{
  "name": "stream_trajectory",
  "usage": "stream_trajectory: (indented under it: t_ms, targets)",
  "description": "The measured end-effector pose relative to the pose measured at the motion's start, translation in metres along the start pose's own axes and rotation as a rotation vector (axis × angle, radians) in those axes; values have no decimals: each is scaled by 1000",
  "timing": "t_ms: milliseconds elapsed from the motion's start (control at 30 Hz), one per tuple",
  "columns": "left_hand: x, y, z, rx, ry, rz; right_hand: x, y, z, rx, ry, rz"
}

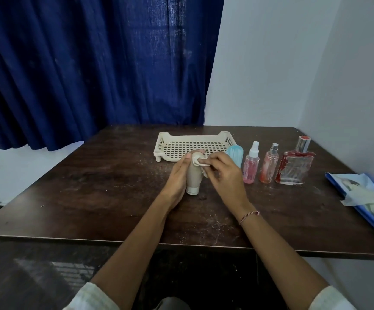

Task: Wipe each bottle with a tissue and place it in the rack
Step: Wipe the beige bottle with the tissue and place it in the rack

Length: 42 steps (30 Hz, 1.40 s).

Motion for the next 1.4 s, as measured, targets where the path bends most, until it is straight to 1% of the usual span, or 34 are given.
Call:
stream_trajectory:
  t_ms: [67,133,200,267,333,367,467,500,533,600,800,900,1000,1167,1233,1300,1400]
  targets:
    - [0,0,-1,-12,1,-3,-2,-3,8,44,-83,-39]
    - [1,0,-5,-33,28,-9,-5,-8,19,72,-199,-90]
    - [3,-1,-10,-70,74,-34,-10,-15,30,45,-312,-158]
    - [4,-3,-12,-101,96,-55,-13,-20,36,20,-369,-196]
    - [4,-3,-12,-108,98,-59,-11,-21,34,-6,-348,-208]
    - [4,-3,-11,-109,93,-61,-9,-20,31,-23,-306,-199]
    - [4,-6,-7,-92,57,-70,0,-3,8,-16,-94,-57]
    - [3,-7,-6,-78,47,-71,1,2,3,3,-47,-15]
    - [4,-7,-5,-66,42,-69,1,3,1,21,-33,4]
    - [4,-6,-6,-54,52,-62,-1,2,8,69,-94,-8]
    - [3,-1,-12,-14,76,-12,-14,-11,39,168,-392,-107]
    - [4,-1,-14,-58,73,-28,-17,-18,43,178,-445,-151]
    - [5,-5,-15,-105,93,-70,-12,-14,34,139,-362,-139]
    - [3,-6,-6,-107,51,-102,0,2,-1,93,-26,-13]
    - [2,-5,-3,-106,36,-105,1,9,-8,103,51,46]
    - [2,-6,-4,-107,45,-102,0,12,-6,155,33,61]
    - [2,-4,-9,-135,65,-91,-3,9,14,241,-148,28]
Point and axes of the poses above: each hand's wrist, its own x-axis towards the middle knuckle, its own z-axis out of the palm, y = z × x, the point moved 10 cm from there along x, towards the middle knuckle, and after that the axes turned 9 degrees about -x, right-handed, at the moved point
